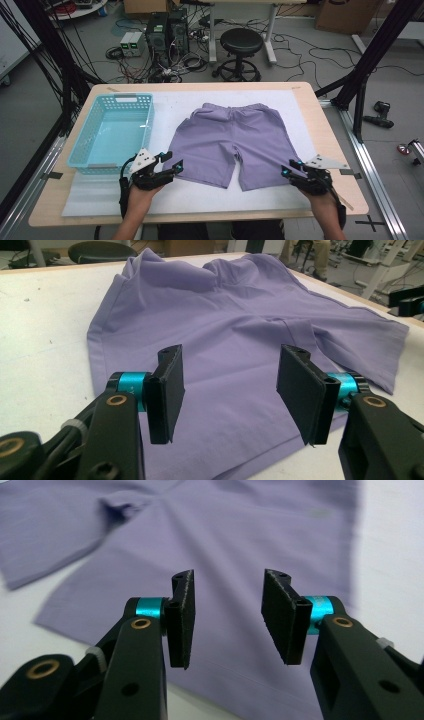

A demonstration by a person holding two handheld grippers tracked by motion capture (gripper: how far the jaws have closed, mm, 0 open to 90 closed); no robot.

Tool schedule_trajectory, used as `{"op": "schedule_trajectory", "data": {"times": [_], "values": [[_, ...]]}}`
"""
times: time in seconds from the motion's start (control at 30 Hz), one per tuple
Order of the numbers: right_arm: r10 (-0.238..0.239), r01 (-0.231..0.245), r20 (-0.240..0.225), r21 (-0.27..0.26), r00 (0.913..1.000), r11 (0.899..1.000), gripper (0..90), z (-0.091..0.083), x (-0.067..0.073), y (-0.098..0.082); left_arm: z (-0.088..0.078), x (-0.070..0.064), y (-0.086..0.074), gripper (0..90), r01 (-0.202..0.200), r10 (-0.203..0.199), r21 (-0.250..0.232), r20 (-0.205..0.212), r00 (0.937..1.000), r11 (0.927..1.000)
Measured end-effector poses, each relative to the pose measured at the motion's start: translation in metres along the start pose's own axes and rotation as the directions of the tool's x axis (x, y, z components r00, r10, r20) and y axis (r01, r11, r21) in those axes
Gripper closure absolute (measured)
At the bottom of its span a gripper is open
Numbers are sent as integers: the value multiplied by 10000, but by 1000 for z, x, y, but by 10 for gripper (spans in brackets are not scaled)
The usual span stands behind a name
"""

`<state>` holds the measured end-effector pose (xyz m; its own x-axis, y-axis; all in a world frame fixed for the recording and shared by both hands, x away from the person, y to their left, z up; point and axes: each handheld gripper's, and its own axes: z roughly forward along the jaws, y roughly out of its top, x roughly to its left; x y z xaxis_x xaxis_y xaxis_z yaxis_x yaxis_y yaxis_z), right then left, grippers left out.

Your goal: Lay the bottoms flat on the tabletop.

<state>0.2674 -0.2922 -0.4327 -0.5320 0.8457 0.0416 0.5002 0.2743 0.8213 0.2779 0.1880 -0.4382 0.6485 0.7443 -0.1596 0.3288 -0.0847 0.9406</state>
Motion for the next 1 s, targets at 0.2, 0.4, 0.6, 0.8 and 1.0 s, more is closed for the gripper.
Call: {"op": "schedule_trajectory", "data": {"times": [0.2, 0.4, 0.6, 0.8, 1.0], "values": [[-773, 824, -1162, 402, 9902, 9958, 578, 28, 43, 12, -3, 0, -5, 446, 153, -152, -109, 66, 9999, 9998], [-1155, 1394, -2118, 1018, 9705, 9850, 631, 57, 71, 15, -6, -3, -2, 447, 167, -163, -269, 177, 9997, 9995], [-1917, 2310, -2325, 1558, 9535, 9604, 876, 68, 81, 16, -14, 2, -2, 454, 402, -403, -381, -36, 9992, 9985], [-1801, 2384, -3112, 1608, 9331, 9578, 786, 62, 81, 16, -16, 4, -3, 459, 456, -458, -340, -53, 9989, 9984], [-2106, 2421, -3032, 700, 9294, 9677, 611, 69, 97, 36, -15, 5, -3, 459, 438, -440, -305, -62, 9990, 9986]]}}
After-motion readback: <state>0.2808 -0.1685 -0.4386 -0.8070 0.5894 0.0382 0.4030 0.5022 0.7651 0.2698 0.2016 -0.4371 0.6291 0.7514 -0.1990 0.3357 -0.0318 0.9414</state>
